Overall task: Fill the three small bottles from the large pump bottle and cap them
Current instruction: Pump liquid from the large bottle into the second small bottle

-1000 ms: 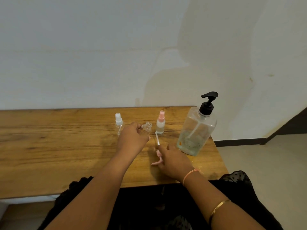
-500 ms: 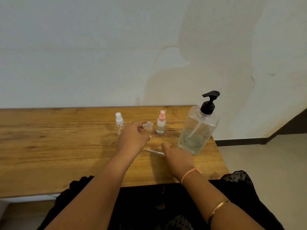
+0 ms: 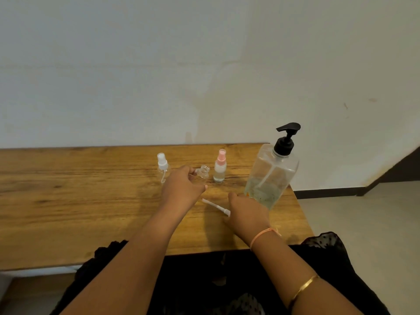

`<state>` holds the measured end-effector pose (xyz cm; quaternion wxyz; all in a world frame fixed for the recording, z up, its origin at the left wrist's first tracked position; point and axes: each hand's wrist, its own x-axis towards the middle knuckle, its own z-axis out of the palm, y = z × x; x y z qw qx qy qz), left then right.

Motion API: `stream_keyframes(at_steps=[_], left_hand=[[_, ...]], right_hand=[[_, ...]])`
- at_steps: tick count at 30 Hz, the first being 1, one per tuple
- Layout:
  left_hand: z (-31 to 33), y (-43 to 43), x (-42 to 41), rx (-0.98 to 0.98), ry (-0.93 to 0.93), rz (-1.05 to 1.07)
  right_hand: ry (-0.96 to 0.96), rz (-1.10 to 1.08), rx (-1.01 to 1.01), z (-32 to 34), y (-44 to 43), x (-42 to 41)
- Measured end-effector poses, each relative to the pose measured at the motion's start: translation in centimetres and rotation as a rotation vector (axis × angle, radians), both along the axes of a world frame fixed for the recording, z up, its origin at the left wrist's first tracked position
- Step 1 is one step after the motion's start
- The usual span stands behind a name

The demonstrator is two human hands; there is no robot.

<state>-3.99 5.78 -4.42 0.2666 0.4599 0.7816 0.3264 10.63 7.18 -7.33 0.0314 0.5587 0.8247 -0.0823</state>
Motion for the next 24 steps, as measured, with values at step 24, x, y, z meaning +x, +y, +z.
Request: stream_keyframes(at_steps=[24], left_hand=[[-0.4,0.9,4.6,0.173,-0.068,-0.066]], right_hand=[[0.934,-0.257,0.276,4.9,3.6,8.9]])
